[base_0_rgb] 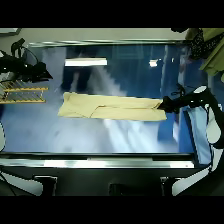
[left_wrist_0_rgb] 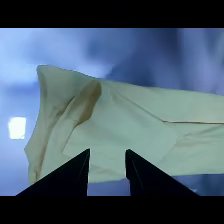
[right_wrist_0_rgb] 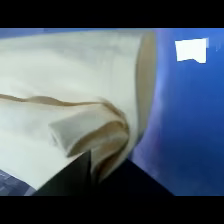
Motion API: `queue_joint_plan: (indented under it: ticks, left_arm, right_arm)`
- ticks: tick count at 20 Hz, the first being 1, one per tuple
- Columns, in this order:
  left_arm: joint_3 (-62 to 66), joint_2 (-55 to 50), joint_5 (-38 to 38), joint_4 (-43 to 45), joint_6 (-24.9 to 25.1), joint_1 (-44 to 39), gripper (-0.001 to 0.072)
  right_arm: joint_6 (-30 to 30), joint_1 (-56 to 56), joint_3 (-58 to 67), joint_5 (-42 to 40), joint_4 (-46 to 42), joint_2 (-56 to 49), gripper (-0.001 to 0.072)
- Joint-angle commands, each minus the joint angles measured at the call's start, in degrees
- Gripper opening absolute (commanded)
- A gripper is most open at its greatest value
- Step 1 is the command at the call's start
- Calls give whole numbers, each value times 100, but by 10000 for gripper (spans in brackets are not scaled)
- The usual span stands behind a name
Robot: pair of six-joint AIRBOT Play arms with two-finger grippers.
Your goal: Fold the clothes and pants, and hang the long-sleeved shirts on hangers.
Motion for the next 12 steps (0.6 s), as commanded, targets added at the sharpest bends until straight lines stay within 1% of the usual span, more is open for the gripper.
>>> queue_joint_plan:
  ticks: [1, 2, 3, 7, 9, 10, 12]
  left_arm:
    - [-15, 9, -22, 9, 0, 4, 244]
    - [-17, 2, -26, 9, 0, 4, 117]
    - [-50, -2, -17, 4, 2, -7, 16]
    - [-667, -55, 149, -31, -4, -382, 15]
    - [-1156, -122, 645, -376, -13, -811, 14]
    - [-1370, -181, 979, -686, -101, -1051, 15]
    - [-1622, -404, 1663, -1342, -116, -1633, 15]
  right_arm:
    - [13, 162, 9, -4, 153, 118, 28]
    - [92, 160, 11, -7, 149, 254, 28]
    - [289, 131, 15, -4, 59, 435, 28]
    - [903, -63, 291, 516, -647, 1325, 28]
    - [1088, -214, 321, 612, -820, 1812, 28]
    - [1130, -273, 343, 686, -841, 2017, 28]
    - [1237, -350, 343, 787, -828, 2411, 28]
